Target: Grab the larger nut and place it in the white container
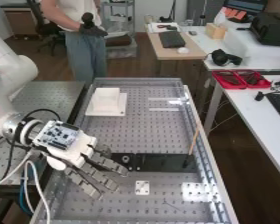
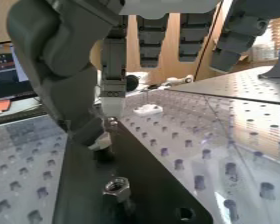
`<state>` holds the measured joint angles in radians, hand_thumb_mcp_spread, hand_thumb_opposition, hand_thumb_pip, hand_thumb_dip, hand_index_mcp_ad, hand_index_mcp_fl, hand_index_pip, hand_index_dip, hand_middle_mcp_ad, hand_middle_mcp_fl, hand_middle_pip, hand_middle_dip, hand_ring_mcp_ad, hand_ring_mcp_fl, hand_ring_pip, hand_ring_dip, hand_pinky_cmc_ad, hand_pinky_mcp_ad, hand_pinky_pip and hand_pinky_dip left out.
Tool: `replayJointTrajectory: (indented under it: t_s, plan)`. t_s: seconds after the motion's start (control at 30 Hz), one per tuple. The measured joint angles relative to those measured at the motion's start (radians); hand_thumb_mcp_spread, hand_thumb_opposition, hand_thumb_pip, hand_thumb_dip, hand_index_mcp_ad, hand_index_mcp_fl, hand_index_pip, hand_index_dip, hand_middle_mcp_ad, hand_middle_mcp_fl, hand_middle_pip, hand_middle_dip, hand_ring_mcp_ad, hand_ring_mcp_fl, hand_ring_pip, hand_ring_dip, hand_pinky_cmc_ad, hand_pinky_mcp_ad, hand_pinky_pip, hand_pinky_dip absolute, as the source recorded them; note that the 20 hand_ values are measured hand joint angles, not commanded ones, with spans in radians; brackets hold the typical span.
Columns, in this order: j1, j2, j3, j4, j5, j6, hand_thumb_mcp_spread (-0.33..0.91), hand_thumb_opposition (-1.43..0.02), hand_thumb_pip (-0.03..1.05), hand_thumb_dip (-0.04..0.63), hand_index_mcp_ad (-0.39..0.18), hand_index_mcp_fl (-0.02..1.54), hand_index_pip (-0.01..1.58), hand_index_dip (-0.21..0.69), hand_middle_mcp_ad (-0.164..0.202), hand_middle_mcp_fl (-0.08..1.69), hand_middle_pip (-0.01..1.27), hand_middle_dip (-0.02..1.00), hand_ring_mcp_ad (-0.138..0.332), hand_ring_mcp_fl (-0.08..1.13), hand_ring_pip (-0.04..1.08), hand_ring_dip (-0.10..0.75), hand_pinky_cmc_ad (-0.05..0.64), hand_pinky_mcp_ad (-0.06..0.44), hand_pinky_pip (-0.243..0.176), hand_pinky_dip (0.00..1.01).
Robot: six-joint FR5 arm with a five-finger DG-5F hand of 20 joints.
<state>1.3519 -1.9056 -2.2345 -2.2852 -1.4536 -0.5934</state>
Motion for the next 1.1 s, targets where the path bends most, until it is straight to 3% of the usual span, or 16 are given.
replayJointTrajectory:
  t_s: [0.47,1.1]
  plan:
    - [0.036,-0.019,-0.041,0.089,0.075,0.042,0.42,-0.87,0.68,0.253,-0.126,0.01,1.49,0.349,0.035,0.0,0.13,0.23,0.161,0.0,0.07,0.087,0.325,0.262,-0.075,0.23]
    - [0.066,-0.053,-0.06,0.157,0.154,0.062,0.37,-0.85,0.68,0.246,-0.126,0.02,1.52,0.342,0.035,0.0,0.14,0.23,0.161,0.0,0.07,0.087,0.328,0.265,-0.077,0.38]
